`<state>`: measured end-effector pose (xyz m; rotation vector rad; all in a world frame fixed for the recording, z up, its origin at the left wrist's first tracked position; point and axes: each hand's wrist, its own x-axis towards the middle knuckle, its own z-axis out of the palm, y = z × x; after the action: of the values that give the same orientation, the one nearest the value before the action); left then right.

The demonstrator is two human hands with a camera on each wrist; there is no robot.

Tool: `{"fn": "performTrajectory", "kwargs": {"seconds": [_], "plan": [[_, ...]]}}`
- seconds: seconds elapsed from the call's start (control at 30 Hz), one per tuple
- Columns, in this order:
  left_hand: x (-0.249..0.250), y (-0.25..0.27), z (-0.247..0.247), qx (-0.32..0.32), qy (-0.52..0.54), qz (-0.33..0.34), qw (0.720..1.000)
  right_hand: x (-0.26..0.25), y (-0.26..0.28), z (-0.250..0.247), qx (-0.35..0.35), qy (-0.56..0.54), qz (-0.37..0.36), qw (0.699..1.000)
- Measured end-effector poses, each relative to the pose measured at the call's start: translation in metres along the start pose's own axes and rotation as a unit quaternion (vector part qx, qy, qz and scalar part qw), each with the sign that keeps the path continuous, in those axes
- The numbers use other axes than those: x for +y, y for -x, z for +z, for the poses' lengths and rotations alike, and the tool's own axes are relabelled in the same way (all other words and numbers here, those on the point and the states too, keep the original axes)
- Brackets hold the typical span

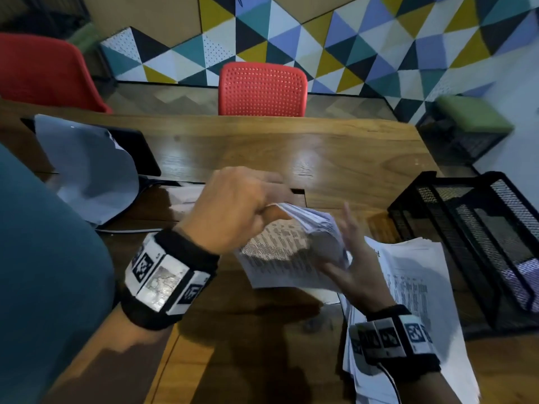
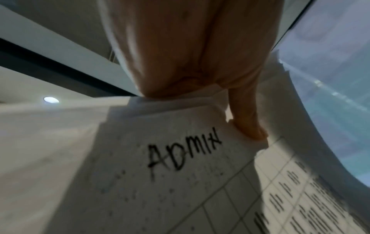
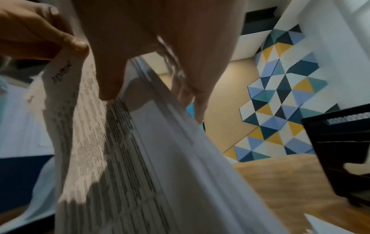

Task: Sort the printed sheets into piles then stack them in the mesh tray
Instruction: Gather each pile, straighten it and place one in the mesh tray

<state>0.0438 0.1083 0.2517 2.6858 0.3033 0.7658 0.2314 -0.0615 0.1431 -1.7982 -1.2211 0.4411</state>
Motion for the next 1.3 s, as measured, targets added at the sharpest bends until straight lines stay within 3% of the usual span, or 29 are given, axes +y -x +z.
{"fn": "performTrajectory", "kwargs": {"seconds": [0.1, 0.17, 0.23, 0.3, 0.37, 0.43, 0.47, 0.5, 0.57, 0.67, 0.83, 0.93, 1.03, 1.1, 1.2, 1.3], "plan": [[0.013, -0.009, -0.001, 0.023, -0.035, 0.033, 0.999, -0.009, -0.002, 0.007, 0.013, -0.037, 0.008, 0.999], [0.004, -0.006, 0.0, 0.115, -0.091, 0.027, 0.989, -0.007, 0.001, 0.008, 0.05, -0.088, 0.024, 0.995], [-0.009, 0.008, -0.002, 0.232, -0.085, -0.07, 0.966, -0.003, 0.004, 0.005, 0.077, -0.141, 0.047, 0.986], [-0.022, 0.032, 0.007, 0.314, 0.086, -0.263, 0.908, -0.003, 0.009, -0.001, 0.083, -0.195, 0.053, 0.976], [-0.035, 0.056, 0.031, 0.262, 0.315, -0.427, 0.806, -0.004, 0.013, -0.005, 0.084, -0.259, 0.063, 0.96], [-0.038, 0.072, 0.054, 0.136, 0.486, -0.467, 0.726, -0.003, 0.016, -0.001, 0.069, -0.277, 0.059, 0.957], [-0.033, 0.075, 0.062, 0.085, 0.522, -0.463, 0.712, -0.003, 0.016, 0.004, 0.067, -0.268, 0.056, 0.96], [-0.026, 0.075, 0.068, 0.062, 0.524, -0.448, 0.722, -0.003, 0.017, 0.012, 0.071, -0.252, 0.053, 0.964], [-0.011, 0.072, 0.078, 0.108, 0.489, -0.422, 0.756, -0.004, 0.018, 0.027, 0.089, -0.235, 0.066, 0.966], [-0.001, 0.071, 0.09, 0.202, 0.481, -0.386, 0.761, -0.01, 0.018, 0.043, 0.119, -0.255, 0.078, 0.956], [-0.007, 0.079, 0.097, 0.221, 0.464, -0.404, 0.757, -0.013, 0.018, 0.043, 0.144, -0.206, 0.056, 0.966], [-0.012, 0.08, 0.093, 0.232, 0.459, -0.406, 0.755, -0.025, 0.01, 0.029, 0.193, -0.165, -0.03, 0.967], [-0.008, 0.076, 0.085, 0.231, 0.476, -0.4, 0.748, -0.041, -0.001, 0.01, 0.233, -0.014, -0.19, 0.954], [-0.004, 0.07, 0.079, 0.243, 0.477, -0.387, 0.75, -0.049, -0.006, 0.002, 0.231, 0.066, -0.25, 0.938], [-0.001, 0.059, 0.07, 0.262, 0.485, -0.355, 0.755, -0.054, -0.006, 0.0, 0.21, 0.091, -0.252, 0.94], [0.001, 0.051, 0.065, 0.235, 0.476, -0.353, 0.77, -0.051, -0.005, 0.0, 0.2, 0.086, -0.235, 0.947]]}}
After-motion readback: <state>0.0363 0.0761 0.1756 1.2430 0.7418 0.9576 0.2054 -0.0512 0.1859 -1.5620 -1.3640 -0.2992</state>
